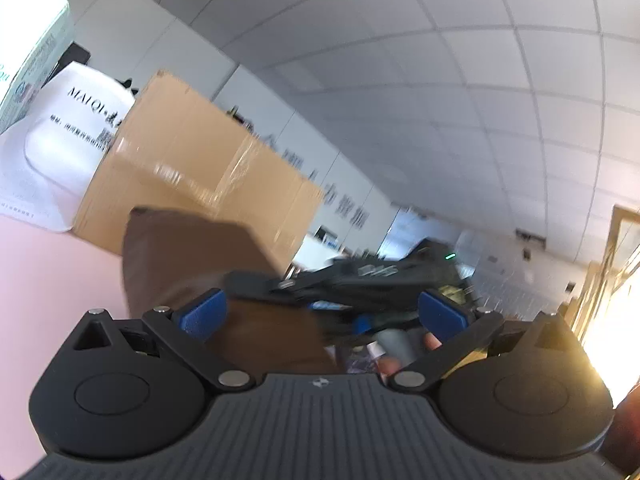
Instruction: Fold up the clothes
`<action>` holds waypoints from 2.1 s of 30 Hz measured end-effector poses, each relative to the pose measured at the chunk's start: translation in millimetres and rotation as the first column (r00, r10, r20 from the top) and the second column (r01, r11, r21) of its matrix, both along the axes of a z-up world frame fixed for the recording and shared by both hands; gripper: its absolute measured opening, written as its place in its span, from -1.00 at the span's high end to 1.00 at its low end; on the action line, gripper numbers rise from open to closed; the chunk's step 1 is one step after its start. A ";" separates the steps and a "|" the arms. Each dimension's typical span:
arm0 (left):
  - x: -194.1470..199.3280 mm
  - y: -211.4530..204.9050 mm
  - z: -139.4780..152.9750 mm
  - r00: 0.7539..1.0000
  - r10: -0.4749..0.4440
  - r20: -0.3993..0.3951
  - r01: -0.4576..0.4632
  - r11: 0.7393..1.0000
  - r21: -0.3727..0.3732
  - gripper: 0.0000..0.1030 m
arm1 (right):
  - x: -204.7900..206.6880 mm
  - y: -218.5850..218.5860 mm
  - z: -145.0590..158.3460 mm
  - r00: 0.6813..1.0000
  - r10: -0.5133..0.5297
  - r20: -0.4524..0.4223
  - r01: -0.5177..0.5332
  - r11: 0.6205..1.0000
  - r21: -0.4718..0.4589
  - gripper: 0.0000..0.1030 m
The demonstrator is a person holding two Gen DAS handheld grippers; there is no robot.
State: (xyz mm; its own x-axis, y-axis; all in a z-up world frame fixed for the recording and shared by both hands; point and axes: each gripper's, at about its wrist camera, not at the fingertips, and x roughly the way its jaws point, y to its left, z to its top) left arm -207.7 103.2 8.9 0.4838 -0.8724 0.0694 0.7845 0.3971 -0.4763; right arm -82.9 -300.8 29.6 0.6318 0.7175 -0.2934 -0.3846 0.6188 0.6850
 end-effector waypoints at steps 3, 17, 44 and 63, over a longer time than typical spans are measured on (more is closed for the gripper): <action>1.6 -7.3 -1.6 1.000 0.016 -0.025 -0.014 0.998 0.067 -1.00 | -11.4 -20.3 -2.5 1.000 -0.002 -0.021 0.003 0.999 0.044 0.69; -7.8 -43.0 -2.2 0.999 -0.014 -0.053 0.024 0.981 0.193 -1.00 | -8.8 -60.6 -29.7 0.989 -0.131 -0.066 0.130 0.991 -0.017 0.73; -25.0 -135.1 -14.1 0.991 -0.126 -0.045 0.130 0.827 0.547 -0.99 | -26.8 1.3 0.8 0.957 -0.162 0.241 0.268 0.812 -0.518 -0.15; -37.3 -52.3 19.3 0.977 0.116 -0.179 -0.027 0.901 0.434 -1.00 | 32.6 -13.1 -52.9 0.993 -0.101 0.053 0.114 0.875 -0.471 -0.78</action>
